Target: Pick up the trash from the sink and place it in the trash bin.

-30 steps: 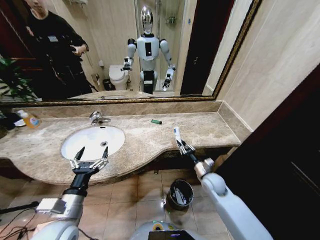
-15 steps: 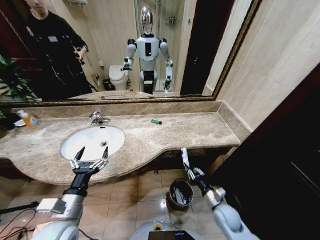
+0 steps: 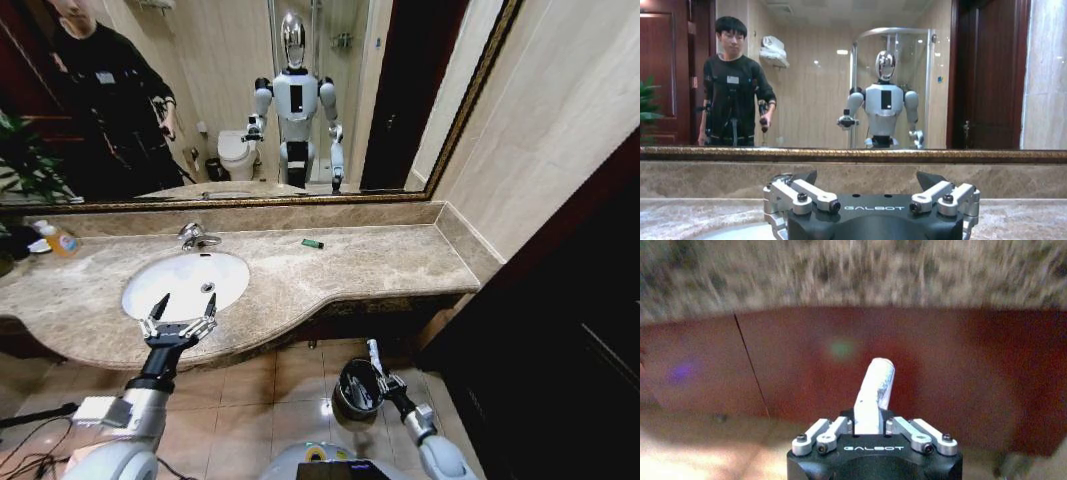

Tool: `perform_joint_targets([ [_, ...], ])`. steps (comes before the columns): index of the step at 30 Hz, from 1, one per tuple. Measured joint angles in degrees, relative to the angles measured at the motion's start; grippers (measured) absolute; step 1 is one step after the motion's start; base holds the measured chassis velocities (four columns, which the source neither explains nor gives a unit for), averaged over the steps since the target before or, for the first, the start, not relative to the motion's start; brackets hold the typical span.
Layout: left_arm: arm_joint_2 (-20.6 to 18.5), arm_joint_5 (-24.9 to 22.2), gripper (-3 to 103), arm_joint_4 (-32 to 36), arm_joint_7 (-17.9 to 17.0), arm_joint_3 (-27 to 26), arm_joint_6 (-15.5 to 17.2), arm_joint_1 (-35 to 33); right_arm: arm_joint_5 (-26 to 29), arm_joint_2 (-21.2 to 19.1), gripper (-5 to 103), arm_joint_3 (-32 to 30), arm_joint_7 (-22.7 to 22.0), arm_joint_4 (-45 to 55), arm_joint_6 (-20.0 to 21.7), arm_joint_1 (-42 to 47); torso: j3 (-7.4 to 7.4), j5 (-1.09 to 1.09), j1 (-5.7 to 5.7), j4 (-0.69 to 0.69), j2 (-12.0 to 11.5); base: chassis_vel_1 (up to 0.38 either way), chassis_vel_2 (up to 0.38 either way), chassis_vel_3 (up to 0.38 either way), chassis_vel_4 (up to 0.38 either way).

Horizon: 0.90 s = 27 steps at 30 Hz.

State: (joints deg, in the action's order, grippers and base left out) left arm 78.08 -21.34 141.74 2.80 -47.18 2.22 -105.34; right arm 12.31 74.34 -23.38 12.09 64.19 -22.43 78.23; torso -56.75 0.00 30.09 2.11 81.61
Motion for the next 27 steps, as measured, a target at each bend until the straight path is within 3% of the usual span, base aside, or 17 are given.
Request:
perform_joint_targets([
  [11, 0.0, 0.0, 100, 0.0, 0.0, 0.0, 0.0, 0.0, -5.6, 4.3, 21, 0.2, -0.4, -15.0, -3.0, -5.2, 0.0, 0.0, 0.0, 0.0, 0.0, 0.0, 0.0, 0.0, 0.0],
  [27, 0.0, 0.0, 100, 0.0, 0.0, 0.0, 0.0, 0.0, -6.1, 5.2, 21, 0.2, -1.4, -15.2, -3.1, -5.4, 0.0, 0.0, 0.0, 0.0, 0.0, 0.0, 0.0, 0.0, 0.0],
])
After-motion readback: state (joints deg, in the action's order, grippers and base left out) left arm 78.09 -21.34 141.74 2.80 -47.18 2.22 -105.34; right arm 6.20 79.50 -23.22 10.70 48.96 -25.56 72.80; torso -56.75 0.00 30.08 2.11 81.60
